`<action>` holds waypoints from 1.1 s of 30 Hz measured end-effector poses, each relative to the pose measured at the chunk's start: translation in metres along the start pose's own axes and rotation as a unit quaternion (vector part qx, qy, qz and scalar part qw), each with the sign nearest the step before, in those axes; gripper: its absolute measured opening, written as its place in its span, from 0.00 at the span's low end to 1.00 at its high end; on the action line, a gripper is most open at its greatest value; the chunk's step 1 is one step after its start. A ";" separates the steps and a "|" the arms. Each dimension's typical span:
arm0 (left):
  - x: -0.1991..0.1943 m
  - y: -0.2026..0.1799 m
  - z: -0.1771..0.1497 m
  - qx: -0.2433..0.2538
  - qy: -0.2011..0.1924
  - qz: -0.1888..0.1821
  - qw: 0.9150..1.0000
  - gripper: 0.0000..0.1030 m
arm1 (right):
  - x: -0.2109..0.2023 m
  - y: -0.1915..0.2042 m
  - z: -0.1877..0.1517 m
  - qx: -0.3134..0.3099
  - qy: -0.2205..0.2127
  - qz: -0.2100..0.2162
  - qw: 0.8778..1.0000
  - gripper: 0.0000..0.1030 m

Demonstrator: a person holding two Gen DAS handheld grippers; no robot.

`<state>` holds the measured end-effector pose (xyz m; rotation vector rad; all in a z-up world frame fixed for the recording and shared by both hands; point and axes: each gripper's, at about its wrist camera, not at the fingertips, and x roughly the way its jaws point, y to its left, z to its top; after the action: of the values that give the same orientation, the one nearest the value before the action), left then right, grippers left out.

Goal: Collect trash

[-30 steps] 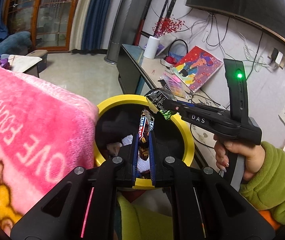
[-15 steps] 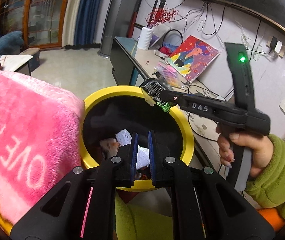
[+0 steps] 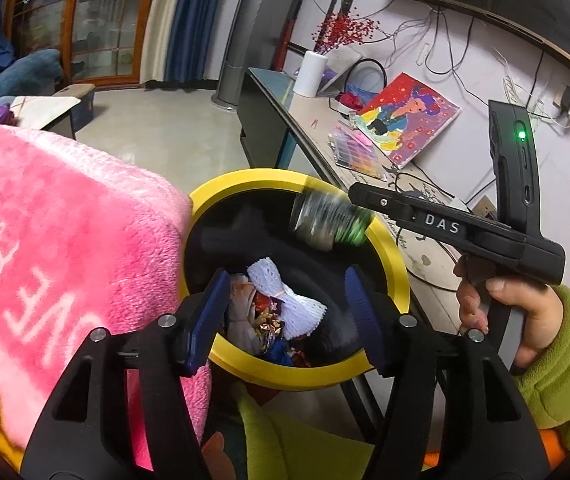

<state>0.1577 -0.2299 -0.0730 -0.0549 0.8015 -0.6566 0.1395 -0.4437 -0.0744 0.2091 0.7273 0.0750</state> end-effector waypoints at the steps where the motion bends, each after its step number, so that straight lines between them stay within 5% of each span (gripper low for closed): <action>1: -0.002 0.002 0.000 -0.001 -0.001 0.002 1.000 0.51 | 0.000 0.000 0.000 0.001 -0.001 -0.002 1.000 0.51; 6: -0.010 0.007 -0.001 -0.007 -0.010 0.011 1.000 0.66 | -0.004 0.001 0.001 0.001 -0.005 -0.006 1.000 0.53; 13: -0.027 0.017 0.004 -0.020 -0.025 0.029 0.999 0.88 | -0.020 0.010 0.004 -0.004 -0.018 -0.012 1.000 0.69; 20: -0.052 0.037 0.006 -0.041 -0.044 0.065 0.996 0.89 | -0.040 0.036 0.005 -0.021 -0.034 -0.014 0.999 0.90; 33: -0.112 0.075 -0.005 -0.074 -0.088 0.150 0.982 0.89 | -0.066 0.120 -0.023 -0.082 -0.061 0.012 0.995 0.94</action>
<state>0.1367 -0.1056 -0.0254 -0.1231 0.6683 -0.3023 0.0753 -0.3326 -0.0219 0.0644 0.5941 0.1443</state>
